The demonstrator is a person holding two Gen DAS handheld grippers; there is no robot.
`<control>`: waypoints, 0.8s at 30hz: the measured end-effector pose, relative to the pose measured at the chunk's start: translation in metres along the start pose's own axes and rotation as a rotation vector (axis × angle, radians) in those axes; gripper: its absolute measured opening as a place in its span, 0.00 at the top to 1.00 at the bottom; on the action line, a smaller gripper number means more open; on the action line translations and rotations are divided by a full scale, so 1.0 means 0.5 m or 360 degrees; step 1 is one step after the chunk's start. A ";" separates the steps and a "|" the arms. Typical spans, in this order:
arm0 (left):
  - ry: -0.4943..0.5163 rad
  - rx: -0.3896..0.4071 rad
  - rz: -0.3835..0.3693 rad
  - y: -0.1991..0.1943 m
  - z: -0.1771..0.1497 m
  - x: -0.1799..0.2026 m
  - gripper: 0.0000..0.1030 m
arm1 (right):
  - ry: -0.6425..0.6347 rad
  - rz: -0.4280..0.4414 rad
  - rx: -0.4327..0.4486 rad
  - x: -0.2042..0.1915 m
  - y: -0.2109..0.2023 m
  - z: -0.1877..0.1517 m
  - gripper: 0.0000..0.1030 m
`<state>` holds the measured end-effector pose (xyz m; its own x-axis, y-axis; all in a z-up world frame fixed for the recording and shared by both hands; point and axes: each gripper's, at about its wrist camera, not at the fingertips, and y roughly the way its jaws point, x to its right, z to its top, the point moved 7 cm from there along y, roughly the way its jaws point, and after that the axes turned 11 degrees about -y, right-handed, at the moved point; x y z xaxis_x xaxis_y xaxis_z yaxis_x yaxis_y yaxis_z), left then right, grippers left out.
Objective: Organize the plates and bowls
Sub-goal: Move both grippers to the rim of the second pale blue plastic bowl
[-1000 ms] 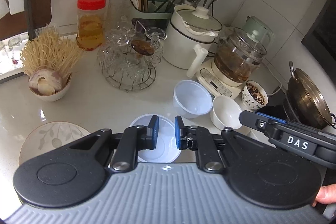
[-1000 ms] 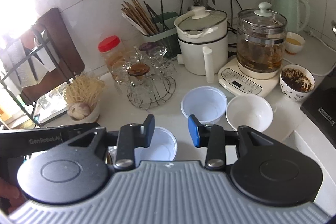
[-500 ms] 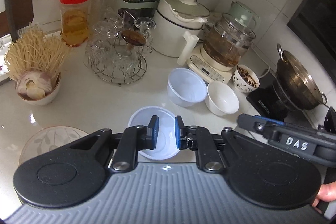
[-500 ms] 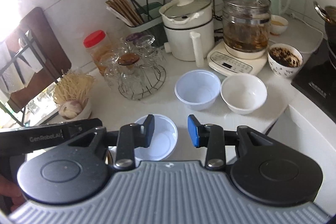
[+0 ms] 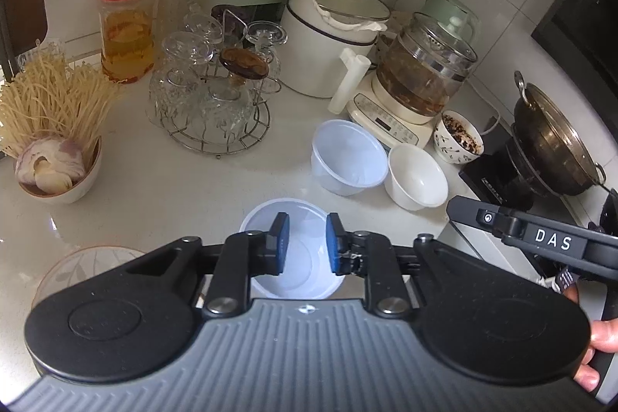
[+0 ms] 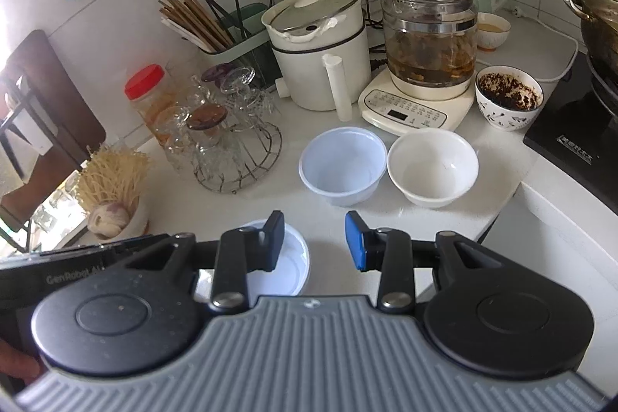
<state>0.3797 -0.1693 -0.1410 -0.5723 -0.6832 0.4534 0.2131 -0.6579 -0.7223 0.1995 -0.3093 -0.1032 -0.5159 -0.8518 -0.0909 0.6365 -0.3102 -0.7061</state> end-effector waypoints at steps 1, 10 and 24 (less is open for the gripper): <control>-0.0009 -0.0002 0.0003 0.006 0.004 0.001 0.75 | 0.0000 0.0002 -0.0005 0.002 0.006 0.004 0.63; -0.0061 -0.0054 0.0047 0.090 0.041 0.028 0.67 | -0.0014 0.0020 -0.0059 0.057 0.071 0.049 0.63; -0.0173 -0.0142 0.0154 0.237 0.105 0.071 0.57 | -0.0040 0.0100 -0.0168 0.147 0.204 0.118 0.63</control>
<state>0.4261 -0.2882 -0.1833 -0.4627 -0.7754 0.4298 0.1889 -0.5599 -0.8067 0.2603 -0.4286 -0.1405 -0.4615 -0.8789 -0.1206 0.6027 -0.2109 -0.7696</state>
